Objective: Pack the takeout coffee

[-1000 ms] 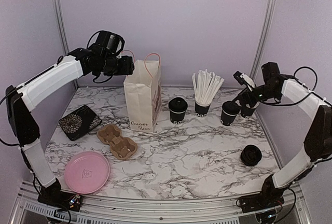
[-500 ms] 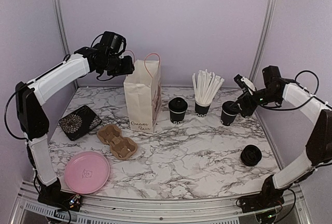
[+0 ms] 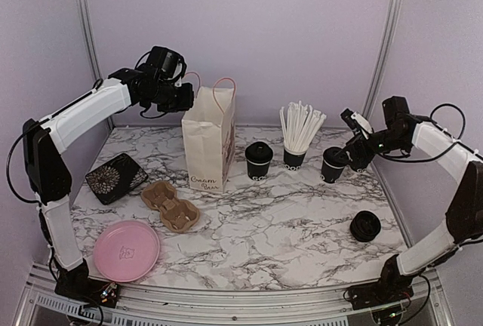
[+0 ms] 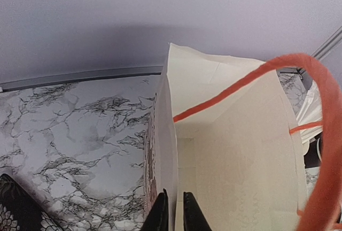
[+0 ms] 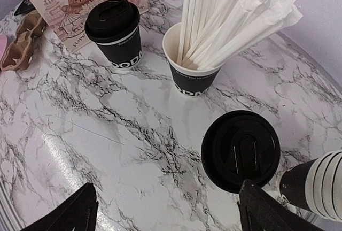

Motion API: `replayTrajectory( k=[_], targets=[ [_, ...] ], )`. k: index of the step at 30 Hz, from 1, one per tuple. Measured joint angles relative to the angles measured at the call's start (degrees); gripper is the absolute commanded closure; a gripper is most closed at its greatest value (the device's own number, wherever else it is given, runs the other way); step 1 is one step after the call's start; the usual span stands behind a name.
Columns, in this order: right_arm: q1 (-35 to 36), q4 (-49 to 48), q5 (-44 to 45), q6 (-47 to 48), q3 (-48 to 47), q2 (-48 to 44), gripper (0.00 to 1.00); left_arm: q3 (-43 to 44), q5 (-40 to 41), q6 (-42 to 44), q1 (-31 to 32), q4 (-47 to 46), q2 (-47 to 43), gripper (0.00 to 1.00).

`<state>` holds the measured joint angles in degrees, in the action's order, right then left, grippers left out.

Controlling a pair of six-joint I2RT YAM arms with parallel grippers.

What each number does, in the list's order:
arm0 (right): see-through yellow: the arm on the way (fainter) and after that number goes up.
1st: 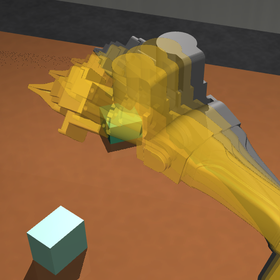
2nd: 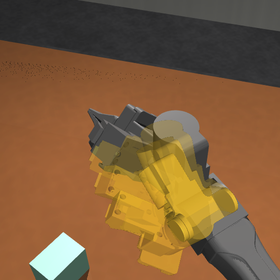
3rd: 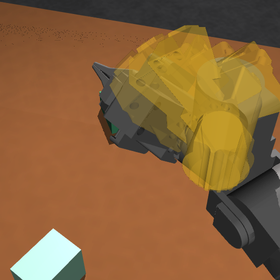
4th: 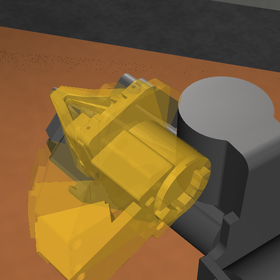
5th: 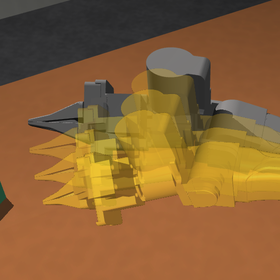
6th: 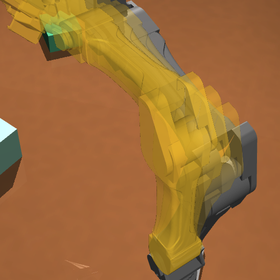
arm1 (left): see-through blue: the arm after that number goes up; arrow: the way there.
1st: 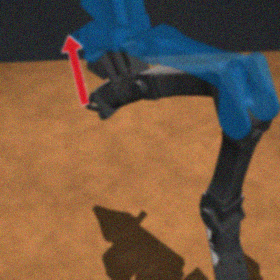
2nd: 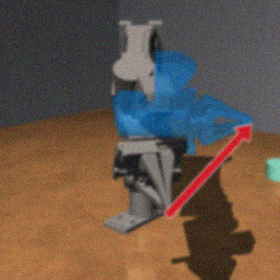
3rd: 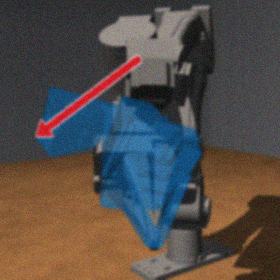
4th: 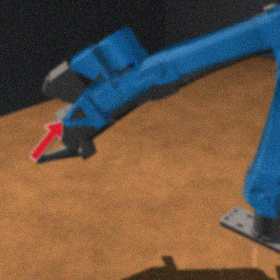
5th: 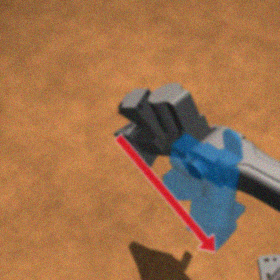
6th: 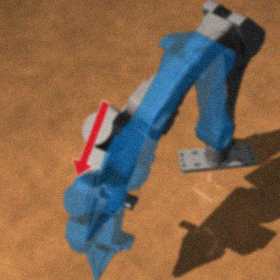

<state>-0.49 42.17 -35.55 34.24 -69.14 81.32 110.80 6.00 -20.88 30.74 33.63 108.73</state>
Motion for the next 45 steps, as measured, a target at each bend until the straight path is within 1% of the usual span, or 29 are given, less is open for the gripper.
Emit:
replayTrajectory(
  k=[3,4,15,19,22,25,30,33,40,45],
  targets=[
    [0.00,0.02,0.00,0.00,0.00,-0.31,0.11,0.11,0.00,0.44,0.00,0.59,0.07,0.98],
    [0.00,0.02,0.00,0.00,0.00,-0.48,0.11,0.44,-0.02,0.63,0.00,1.01,0.26,1.00],
    [0.00,0.11,-0.85,-0.04,0.00,-1.84,0.11,3.02,0.96,1.57,0.00,1.90,0.68,1.00],
    [0.00,0.50,-2.45,-0.17,-0.04,-1.84,0.11,3.02,0.55,2.71,0.59,1.75,-3.34,1.00],
    [0.00,0.76,-3.41,-0.24,-0.26,-1.84,0.11,3.02,-0.61,3.82,1.70,1.18,-8.66,1.00],
    [0.00,1.25,-4.20,-0.37,-0.96,-1.84,0.11,2.95,-2.14,5.09,4.11,0.42,-14.91,1.00],
    [-0.02,1.70,-4.37,-0.76,-3.06,-1.84,0.11,0.37,-7.21,6.64,9.29,-1.42,-24.13,1.00],
    [-0.28,2.14,-4.31,-1.05,-4.31,-1.84,0.10,-2.86,-12.04,7.30,11.43,-1.64,-27.08,1.00],
    [-0.50,3.74,-2.38,-1.07,-8.94,-1.84,0.11,-10.23,-25.53,12.04,16.17,1.88,-26.77,1.00],
    [-0.50,4.02,-0.79,-0.98,-9.90,-2.23,0.10,-11.76,-34.14,15.93,18.97,3.23,-23.89,1.00]
  ],
)
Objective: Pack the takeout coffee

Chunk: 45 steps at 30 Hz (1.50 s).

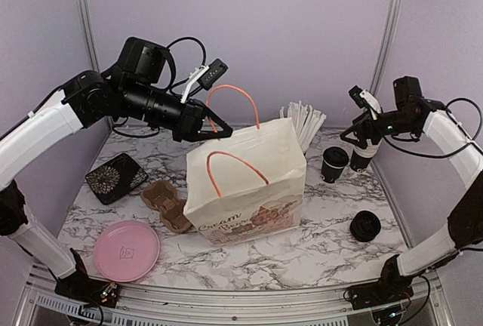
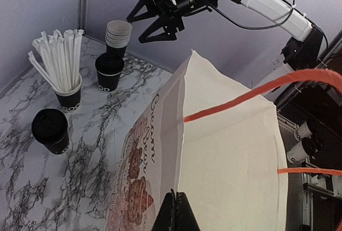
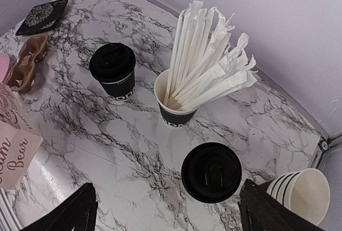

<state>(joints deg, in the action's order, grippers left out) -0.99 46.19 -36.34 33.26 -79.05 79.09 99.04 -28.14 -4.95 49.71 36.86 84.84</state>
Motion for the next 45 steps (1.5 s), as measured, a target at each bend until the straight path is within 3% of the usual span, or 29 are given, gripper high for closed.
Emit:
replayTrajectory(
  k=[6,13,25,29,32,38,45],
  targets=[
    [-0.04,0.76,1.55,2.38,0.04,-0.76,0.10,0.72,-8.39,4.44,1.77,1.53,8.92,1.00],
    [-0.04,1.99,1.03,5.88,0.96,-2.32,0.11,9.57,-12.28,8.66,3.08,6.67,21.84,1.00],
    [-0.04,2.82,-1.51,8.00,3.28,-2.34,0.11,27.58,-7.37,13.42,3.17,12.35,33.18,1.00],
    [-0.04,2.82,-2.60,8.04,3.28,-2.34,0.11,30.38,-4.63,14.58,3.17,12.85,34.99,0.65],
    [-0.04,2.75,-3.30,8.20,3.67,-2.34,0.11,30.53,-2.51,15.02,3.17,13.35,35.23,0.51],
    [-0.04,2.84,-4.70,8.37,5.05,-2.34,0.11,26.53,4.26,14.51,3.30,14.01,31.85,0.40],
    [-0.04,2.62,-6.36,8.39,7.15,-2.95,0.09,5.46,14.78,12.85,3.89,14.16,8.52,0.35]
  ],
)
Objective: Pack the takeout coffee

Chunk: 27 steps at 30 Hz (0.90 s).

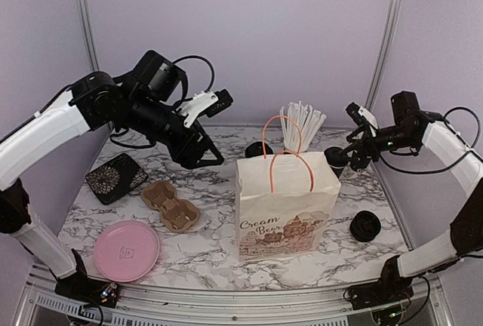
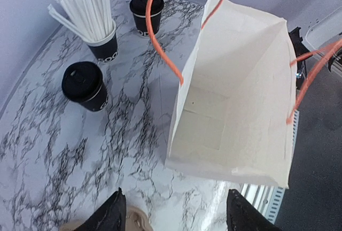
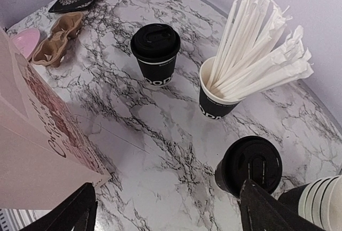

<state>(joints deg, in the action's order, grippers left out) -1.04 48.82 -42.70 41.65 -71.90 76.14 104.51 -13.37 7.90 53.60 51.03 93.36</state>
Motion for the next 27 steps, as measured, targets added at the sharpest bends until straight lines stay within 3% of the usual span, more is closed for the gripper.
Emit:
replayTrajectory(
  k=[4,7,9,12,19,27],
  targets=[
    [0.00,-0.81,-0.76,-0.11,3.19,-1.40,0.09,-13.07,8.63,-5.05,-0.74,-0.50,-13.70,0.40],
    [0.00,-2.91,-1.42,-0.90,5.42,-2.14,0.08,-21.86,15.10,-11.39,-4.17,-1.77,-17.09,0.63],
    [0.00,-5.14,-2.05,-1.62,7.45,-2.43,0.02,-27.54,19.19,-16.09,-8.09,-2.80,-16.41,0.80],
    [0.00,-9.55,-2.91,-3.52,10.67,-2.60,0.01,-34.60,24.15,-21.86,-13.33,-5.40,-13.57,0.98],
    [-0.02,-18.01,-4.79,-6.43,19.34,-8.61,0.01,-36.79,27.69,-30.99,-16.76,-12.31,-2.86,1.00],
    [-0.02,-21.57,-5.05,-6.97,20.79,-10.49,0.01,-33.99,30.97,-34.82,-18.93,-15.41,8.79,1.00]
  ],
)
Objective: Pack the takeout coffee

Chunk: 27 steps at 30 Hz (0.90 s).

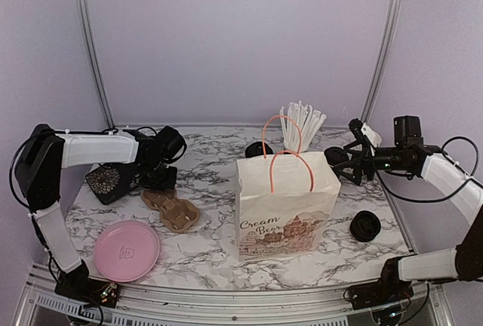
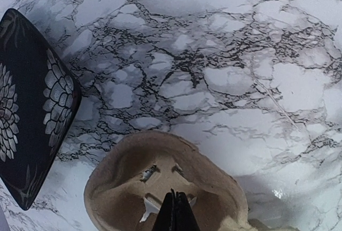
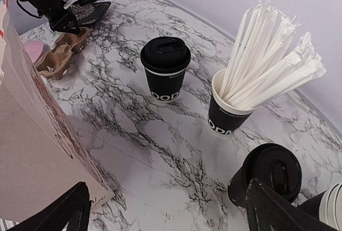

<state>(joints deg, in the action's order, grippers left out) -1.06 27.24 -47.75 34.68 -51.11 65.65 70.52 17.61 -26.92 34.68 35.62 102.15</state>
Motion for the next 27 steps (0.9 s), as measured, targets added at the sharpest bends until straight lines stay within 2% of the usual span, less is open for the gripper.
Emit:
replayTrajectory(
  k=[10,19,27],
  targets=[
    [0.00,-0.26,0.07,0.24,0.31,0.11,0.01,5.25,2.40,-1.05,-1.81,-1.14,7.85,1.00],
    [0.00,-0.35,0.48,0.50,0.35,0.74,0.01,12.79,-0.70,0.96,-0.04,-2.58,12.31,0.84],
    [0.00,-0.63,0.94,0.50,0.39,2.21,0.01,17.18,-6.10,2.73,4.61,-4.76,15.61,0.79]
  ],
)
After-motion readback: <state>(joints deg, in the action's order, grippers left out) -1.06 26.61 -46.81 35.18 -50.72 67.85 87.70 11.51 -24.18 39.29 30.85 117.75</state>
